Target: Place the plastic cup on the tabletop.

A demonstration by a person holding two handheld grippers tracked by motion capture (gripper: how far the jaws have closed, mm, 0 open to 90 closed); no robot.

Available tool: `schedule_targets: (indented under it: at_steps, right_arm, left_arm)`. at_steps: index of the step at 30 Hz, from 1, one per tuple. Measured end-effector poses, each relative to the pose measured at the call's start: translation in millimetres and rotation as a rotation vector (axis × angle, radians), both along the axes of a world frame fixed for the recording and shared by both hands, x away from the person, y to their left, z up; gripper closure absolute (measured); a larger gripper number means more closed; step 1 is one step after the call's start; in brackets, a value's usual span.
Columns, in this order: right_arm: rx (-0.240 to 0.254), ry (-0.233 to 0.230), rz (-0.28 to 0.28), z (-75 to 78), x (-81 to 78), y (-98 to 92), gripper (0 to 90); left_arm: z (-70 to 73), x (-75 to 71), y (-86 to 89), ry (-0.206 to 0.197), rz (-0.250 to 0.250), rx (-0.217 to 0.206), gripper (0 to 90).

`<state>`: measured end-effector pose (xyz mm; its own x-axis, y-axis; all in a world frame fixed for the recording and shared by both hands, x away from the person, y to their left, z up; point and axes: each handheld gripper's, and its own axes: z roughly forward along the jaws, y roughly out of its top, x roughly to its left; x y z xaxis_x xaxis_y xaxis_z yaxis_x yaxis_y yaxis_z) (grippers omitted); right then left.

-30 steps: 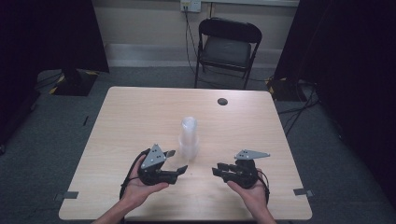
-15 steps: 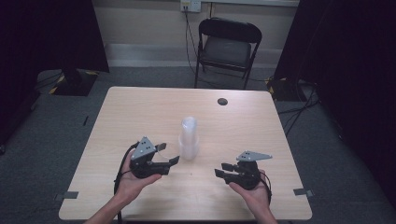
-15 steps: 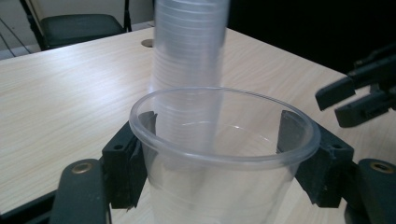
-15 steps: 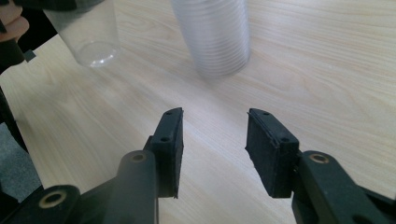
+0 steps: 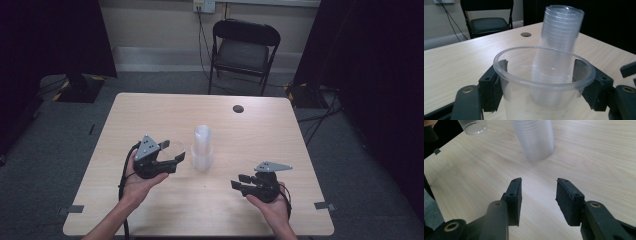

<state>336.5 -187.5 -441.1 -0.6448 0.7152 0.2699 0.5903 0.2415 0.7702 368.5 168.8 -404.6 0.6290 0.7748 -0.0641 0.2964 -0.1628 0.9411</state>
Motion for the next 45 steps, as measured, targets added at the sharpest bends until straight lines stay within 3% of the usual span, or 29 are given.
schedule_targets:
  at_steps: [4, 10, 14, 24, 32, 42, 45]
  right_arm:
    - [-0.001, -0.001, -0.006, 0.1, 0.4, -0.3, 52.4]
    - [0.015, -0.019, -0.022, 1.6, 0.7, -0.9, 42.3]
    - [0.005, -0.021, -0.036, 1.1, 1.5, -0.2, 35.1]
    - [0.006, -0.014, -0.045, 0.2, 1.7, -0.8, 34.1]
    - [0.003, -0.01, -0.041, -0.8, 2.2, -1.2, 34.2]
    - [-0.001, 0.0, -0.032, -3.5, 2.3, -0.2, 34.2]
    - [-0.001, 0.0, -0.031, -3.3, 2.2, -0.1, 34.3]
  left_arm:
    - [1.6, 8.1, 5.2, -0.021, 0.029, 0.014, 28.8]
    - [-6.6, 26.6, 9.2, -0.008, 0.087, 0.019, 29.0]
    - [-6.0, 36.6, 12.8, 0.005, 0.096, 0.026, 29.0]
    - [-3.6, 62.2, 19.7, -0.004, 0.179, 0.002, 28.9]
    - [-18.0, 79.5, 21.2, 0.005, 0.199, -0.001, 29.0]
    - [-37.7, 101.8, 20.9, 0.063, 0.212, -0.017, 28.9]
    - [-38.4, 105.3, 18.7, 0.049, 0.209, -0.027, 28.5]
